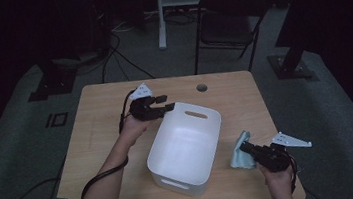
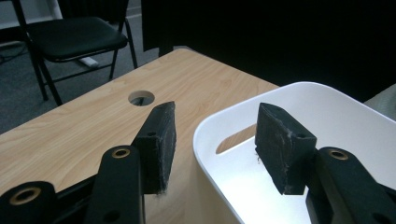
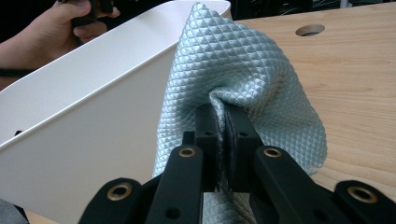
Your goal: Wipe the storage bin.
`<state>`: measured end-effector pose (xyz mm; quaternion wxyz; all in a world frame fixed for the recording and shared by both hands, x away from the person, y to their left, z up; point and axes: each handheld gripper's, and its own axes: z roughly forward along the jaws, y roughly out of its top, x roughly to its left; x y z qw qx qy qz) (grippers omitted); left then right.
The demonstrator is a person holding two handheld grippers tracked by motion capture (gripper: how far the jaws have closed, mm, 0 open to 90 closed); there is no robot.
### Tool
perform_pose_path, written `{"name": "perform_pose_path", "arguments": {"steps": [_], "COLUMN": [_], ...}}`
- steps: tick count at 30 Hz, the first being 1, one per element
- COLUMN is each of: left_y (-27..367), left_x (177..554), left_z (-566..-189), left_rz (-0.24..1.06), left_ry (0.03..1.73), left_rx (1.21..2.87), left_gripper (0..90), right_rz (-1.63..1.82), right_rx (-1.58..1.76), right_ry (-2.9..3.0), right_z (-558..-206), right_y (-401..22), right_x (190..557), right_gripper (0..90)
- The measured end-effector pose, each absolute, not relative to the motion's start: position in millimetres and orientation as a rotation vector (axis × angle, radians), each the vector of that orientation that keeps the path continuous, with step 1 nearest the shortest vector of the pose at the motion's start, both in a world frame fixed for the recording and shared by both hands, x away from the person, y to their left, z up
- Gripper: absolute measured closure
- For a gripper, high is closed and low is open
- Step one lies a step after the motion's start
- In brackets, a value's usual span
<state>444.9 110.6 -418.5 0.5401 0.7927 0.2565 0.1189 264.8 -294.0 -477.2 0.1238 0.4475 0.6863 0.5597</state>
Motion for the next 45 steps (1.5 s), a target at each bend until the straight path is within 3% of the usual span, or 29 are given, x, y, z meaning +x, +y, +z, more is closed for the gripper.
{"name": "perform_pose_path", "arguments": {"steps": [5, 19, 34, 45], "left_y": [109, 94, 85, 103], "left_x": [457, 475, 482, 471], "left_z": [-419, -434, -444, -444], "left_rz": [0.265, 0.178, 0.151, 0.246], "left_ry": [0.591, 0.501, 0.467, 0.557], "left_rx": [1.88, 1.926, 1.976, 1.953], "left_gripper": [45.8, 48.9, 74.1, 78.5], "right_rz": [1.635, 1.621, 1.626, 1.634], "right_rx": [1.303, 1.325, 1.335, 1.328], "right_ry": [2.005, 2.002, 1.996, 1.992], "right_z": [-478, -480, -482, -482], "right_y": [-295, -302, -304, -303], "right_x": [263, 262, 261, 260], "right_gripper": [85.3, 85.3, 85.3, 85.3]}}
